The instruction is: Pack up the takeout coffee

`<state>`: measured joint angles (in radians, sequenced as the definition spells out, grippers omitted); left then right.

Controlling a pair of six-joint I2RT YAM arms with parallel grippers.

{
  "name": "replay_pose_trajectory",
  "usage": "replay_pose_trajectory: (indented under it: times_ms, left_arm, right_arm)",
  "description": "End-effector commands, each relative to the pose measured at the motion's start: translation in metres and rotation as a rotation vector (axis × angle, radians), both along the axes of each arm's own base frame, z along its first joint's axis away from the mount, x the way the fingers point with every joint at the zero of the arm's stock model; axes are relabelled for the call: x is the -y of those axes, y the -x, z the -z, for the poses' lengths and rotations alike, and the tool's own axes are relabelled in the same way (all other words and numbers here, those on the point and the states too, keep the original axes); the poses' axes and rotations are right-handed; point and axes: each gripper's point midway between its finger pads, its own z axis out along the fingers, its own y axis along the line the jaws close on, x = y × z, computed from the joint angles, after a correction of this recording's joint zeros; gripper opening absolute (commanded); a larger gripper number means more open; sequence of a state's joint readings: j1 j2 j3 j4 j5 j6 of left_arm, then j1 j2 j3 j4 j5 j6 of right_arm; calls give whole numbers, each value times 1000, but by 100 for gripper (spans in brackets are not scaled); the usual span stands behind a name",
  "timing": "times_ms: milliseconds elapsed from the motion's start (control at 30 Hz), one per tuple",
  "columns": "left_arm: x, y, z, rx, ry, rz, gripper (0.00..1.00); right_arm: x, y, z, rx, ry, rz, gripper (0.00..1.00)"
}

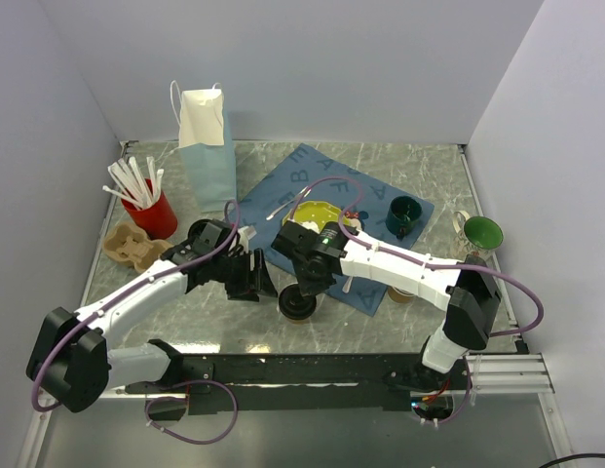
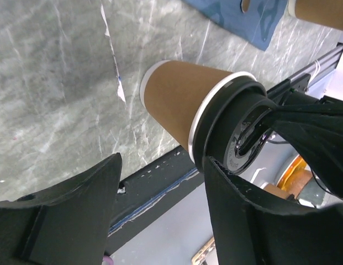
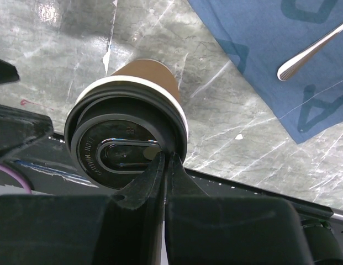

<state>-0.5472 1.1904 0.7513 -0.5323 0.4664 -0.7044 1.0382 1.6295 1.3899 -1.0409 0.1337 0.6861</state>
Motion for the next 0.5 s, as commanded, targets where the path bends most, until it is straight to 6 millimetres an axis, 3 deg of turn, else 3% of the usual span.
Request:
replay_pose_trajectory:
  times_ms: [0,467]
  left_arm:
    - [13,2,-12,24,75,18,67]
    - [18,0,-16,39,75,9,67]
  right_arm:
    - [0,-1,-8,32,5,24,7]
    - [2,-6,-7,55,27,26,5]
